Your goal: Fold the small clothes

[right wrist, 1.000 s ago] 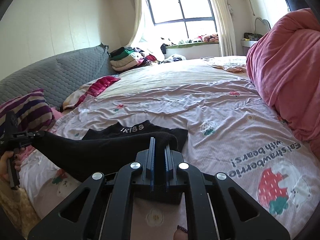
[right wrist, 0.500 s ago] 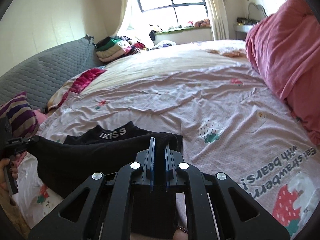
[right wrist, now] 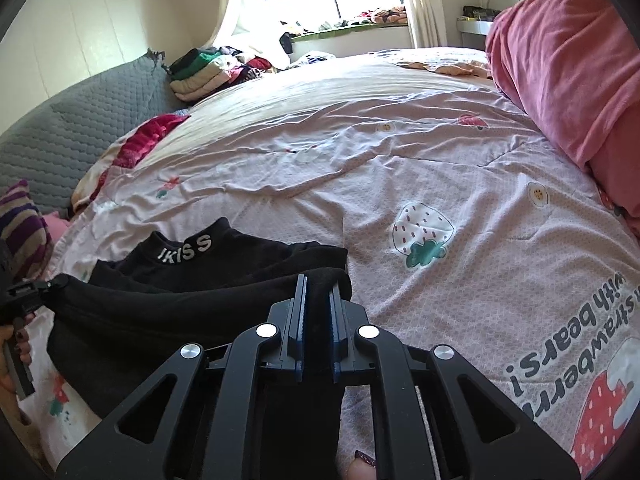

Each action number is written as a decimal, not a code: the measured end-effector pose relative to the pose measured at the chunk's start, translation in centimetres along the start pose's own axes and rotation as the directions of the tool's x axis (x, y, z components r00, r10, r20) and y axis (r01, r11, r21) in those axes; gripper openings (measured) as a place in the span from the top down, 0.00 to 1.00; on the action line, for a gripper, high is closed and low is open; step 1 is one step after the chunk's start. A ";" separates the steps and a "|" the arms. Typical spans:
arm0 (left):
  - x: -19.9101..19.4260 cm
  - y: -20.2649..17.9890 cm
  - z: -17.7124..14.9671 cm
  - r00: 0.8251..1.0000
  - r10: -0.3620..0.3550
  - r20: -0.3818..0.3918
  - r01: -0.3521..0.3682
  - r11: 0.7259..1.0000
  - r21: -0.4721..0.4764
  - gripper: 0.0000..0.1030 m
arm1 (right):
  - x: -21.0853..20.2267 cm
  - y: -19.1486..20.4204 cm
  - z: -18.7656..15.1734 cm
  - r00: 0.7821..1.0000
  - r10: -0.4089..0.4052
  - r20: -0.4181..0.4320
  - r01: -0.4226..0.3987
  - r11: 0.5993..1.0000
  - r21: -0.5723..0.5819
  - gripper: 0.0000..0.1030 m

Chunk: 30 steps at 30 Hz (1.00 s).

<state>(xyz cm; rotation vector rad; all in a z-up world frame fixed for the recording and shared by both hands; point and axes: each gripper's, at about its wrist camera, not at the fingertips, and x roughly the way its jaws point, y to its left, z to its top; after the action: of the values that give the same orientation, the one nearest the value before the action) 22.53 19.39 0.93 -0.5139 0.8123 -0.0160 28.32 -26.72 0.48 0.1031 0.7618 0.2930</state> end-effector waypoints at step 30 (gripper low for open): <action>2.4 -11.2 -8.6 0.979 0.051 -0.196 0.039 0.901 0.432 0.96 | -0.2 6.3 -5.2 0.986 0.003 -0.166 -0.058 0.942 -0.331 0.77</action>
<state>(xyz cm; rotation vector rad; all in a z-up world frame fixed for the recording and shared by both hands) 20.22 5.30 -0.71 -0.0848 0.9775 -0.2436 23.16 -20.81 -1.87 -0.2339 0.8627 0.4613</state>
